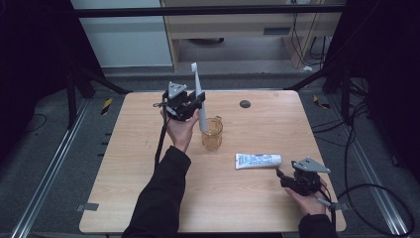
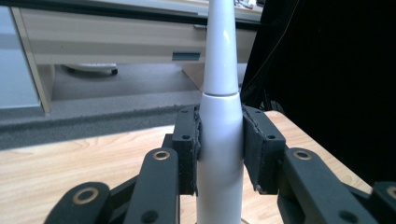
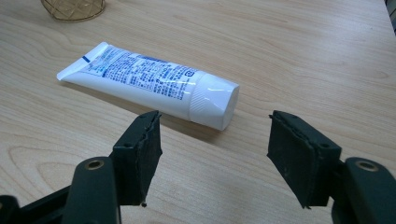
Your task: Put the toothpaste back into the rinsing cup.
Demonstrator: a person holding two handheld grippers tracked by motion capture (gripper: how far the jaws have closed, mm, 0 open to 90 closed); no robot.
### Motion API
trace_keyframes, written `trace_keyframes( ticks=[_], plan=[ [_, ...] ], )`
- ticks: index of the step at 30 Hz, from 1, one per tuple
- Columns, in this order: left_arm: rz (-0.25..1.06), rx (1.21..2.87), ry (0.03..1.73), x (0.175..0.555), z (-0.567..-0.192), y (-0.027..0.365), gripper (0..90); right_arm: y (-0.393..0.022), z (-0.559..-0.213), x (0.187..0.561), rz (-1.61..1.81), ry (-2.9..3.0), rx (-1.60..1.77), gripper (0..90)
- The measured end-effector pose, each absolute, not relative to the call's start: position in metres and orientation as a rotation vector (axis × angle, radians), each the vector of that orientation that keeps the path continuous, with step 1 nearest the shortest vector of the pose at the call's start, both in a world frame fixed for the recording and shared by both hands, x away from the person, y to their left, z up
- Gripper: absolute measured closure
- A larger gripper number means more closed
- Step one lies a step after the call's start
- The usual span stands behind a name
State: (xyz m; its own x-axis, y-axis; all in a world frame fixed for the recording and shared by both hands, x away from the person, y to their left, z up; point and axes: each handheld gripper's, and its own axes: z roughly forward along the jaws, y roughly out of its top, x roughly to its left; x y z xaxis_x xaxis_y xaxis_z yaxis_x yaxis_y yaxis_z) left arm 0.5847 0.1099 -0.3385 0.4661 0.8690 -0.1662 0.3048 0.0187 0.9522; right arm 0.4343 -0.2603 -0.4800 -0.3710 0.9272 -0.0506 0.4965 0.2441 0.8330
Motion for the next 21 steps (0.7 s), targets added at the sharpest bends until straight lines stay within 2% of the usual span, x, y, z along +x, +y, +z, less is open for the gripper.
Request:
trace_keyframes(
  ticks=[21],
  plan=[
    [0.613, 1.570, 1.041, 0.598, -0.357, 0.096, 67.4, -0.260, -0.481, 0.434, 1.013, 1.981, 1.276, 35.9]
  ],
)
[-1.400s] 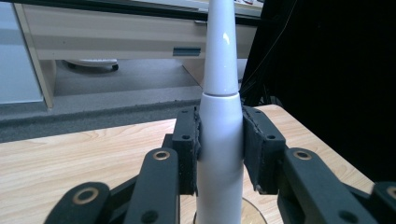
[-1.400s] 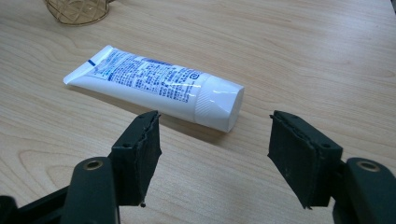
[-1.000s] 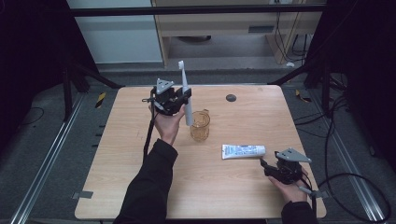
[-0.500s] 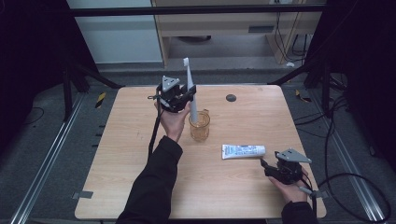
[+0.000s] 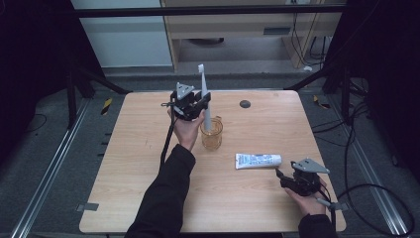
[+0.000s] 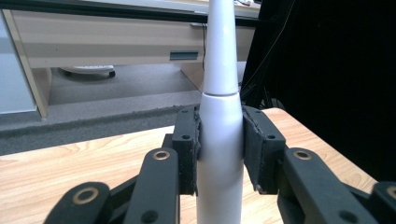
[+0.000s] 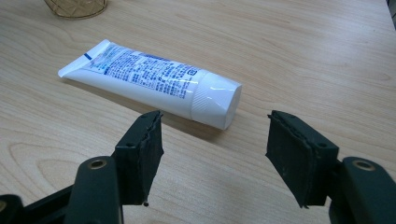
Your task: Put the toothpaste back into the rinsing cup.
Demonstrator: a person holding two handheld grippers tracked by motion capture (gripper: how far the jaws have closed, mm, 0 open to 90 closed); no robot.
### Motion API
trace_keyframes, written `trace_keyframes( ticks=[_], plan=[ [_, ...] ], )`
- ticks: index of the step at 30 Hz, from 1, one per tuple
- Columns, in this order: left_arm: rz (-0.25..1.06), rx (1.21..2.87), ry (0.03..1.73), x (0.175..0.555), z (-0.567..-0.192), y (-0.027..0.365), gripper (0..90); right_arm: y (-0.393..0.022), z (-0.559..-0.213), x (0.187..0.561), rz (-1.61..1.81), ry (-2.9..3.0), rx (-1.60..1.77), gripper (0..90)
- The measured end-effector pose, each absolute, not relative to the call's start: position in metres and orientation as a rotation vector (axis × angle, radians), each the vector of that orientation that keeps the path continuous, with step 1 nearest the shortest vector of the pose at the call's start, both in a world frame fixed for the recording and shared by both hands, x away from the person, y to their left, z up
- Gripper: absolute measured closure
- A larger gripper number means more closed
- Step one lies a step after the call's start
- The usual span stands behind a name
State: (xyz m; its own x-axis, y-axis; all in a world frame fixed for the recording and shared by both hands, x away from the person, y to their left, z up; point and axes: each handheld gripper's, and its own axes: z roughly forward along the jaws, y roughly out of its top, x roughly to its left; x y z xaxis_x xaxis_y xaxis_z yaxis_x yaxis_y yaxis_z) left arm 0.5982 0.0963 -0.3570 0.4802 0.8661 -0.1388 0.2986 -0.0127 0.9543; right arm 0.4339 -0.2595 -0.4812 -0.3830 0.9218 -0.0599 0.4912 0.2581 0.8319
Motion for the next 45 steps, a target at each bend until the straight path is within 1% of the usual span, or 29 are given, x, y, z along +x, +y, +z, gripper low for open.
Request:
trace_keyframes(
  ticks=[23, 45],
  plan=[
    [0.601, 1.596, 1.050, 0.593, -0.390, 0.102, 67.3, -0.259, -0.482, 0.434, 1.001, 1.987, 1.271, 36.1],
    [0.590, 1.674, 0.994, 0.576, -0.421, 0.105, 67.2, -0.259, -0.482, 0.434, 0.996, 1.988, 1.270, 36.0]
  ],
)
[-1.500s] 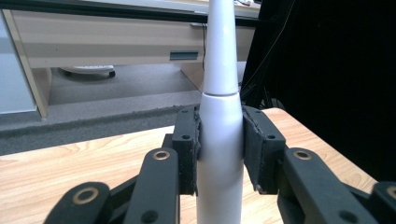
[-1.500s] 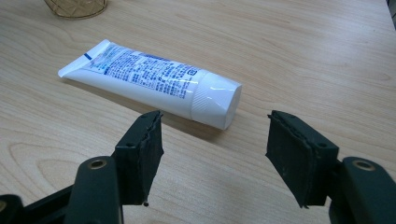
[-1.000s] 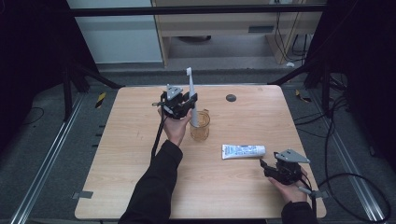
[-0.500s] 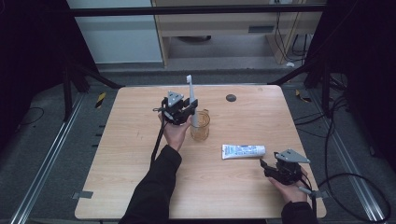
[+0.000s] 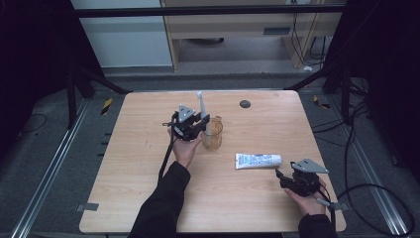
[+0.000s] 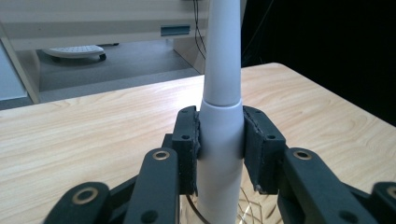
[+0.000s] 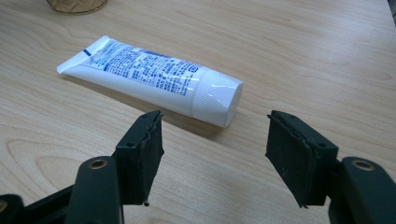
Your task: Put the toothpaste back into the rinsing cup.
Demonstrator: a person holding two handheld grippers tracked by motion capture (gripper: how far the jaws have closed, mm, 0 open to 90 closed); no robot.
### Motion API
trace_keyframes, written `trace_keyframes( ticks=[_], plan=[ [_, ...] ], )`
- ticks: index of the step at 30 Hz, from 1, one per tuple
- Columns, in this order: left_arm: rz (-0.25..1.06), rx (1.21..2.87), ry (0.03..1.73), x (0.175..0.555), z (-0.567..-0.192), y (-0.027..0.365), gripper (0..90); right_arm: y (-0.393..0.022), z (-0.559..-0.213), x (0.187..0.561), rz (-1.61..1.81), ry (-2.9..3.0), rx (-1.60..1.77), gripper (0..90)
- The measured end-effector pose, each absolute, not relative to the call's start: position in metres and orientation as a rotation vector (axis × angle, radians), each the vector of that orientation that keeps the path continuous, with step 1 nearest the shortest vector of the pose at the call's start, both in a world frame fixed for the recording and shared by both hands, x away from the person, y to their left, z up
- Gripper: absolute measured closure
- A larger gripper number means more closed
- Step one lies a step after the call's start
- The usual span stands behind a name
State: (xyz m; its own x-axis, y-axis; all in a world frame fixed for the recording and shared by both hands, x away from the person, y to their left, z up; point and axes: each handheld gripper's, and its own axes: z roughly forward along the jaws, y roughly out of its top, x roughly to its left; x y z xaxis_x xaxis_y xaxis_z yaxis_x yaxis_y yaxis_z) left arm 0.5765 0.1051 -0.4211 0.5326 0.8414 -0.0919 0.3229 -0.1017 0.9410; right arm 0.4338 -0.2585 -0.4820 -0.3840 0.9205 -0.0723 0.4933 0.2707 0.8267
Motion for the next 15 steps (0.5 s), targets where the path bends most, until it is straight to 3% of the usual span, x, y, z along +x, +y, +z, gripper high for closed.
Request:
trace_keyframes(
  ticks=[15],
  plan=[
    [0.577, 1.716, 0.956, 0.5714, -0.4288, 0.1015, 66.5, -0.2565, -0.4817, 0.4337, 1.000, 1.988, 1.274, 36.0]
  ],
)
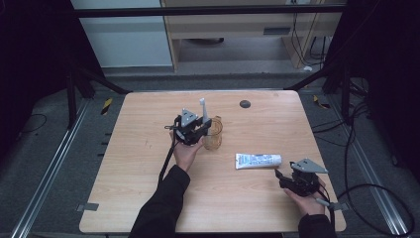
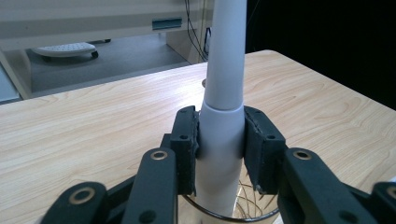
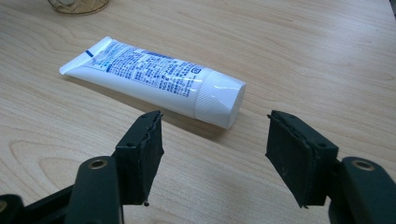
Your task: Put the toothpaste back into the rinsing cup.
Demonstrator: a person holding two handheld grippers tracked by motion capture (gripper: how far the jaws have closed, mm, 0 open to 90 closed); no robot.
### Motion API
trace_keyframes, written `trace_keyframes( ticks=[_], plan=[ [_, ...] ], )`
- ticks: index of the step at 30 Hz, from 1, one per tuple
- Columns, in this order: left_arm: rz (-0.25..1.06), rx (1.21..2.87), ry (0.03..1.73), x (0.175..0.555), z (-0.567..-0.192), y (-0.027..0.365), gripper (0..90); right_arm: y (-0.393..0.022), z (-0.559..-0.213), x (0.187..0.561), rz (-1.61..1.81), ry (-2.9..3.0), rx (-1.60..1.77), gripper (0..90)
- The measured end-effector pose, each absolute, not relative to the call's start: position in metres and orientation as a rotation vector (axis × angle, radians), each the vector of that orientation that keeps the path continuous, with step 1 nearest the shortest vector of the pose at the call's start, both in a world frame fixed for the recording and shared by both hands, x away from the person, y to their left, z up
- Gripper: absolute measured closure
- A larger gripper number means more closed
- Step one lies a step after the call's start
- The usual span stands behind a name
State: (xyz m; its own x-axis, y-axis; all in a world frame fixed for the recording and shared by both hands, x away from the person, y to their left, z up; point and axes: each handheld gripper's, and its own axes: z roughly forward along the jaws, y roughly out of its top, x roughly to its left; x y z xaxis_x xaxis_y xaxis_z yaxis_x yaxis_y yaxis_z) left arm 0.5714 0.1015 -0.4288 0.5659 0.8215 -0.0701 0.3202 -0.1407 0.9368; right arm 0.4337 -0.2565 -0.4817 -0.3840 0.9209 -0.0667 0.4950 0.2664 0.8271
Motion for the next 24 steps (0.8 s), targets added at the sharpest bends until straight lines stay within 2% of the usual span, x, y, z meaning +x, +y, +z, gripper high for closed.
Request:
trace_keyframes(
  ticks=[24],
  plan=[
    [0.571, 1.745, 0.915, 0.5651, -0.4324, 0.1021, 53.4, -0.2555, -0.4807, 0.4343, 1.008, 1.986, 1.274, 35.6]
  ],
)
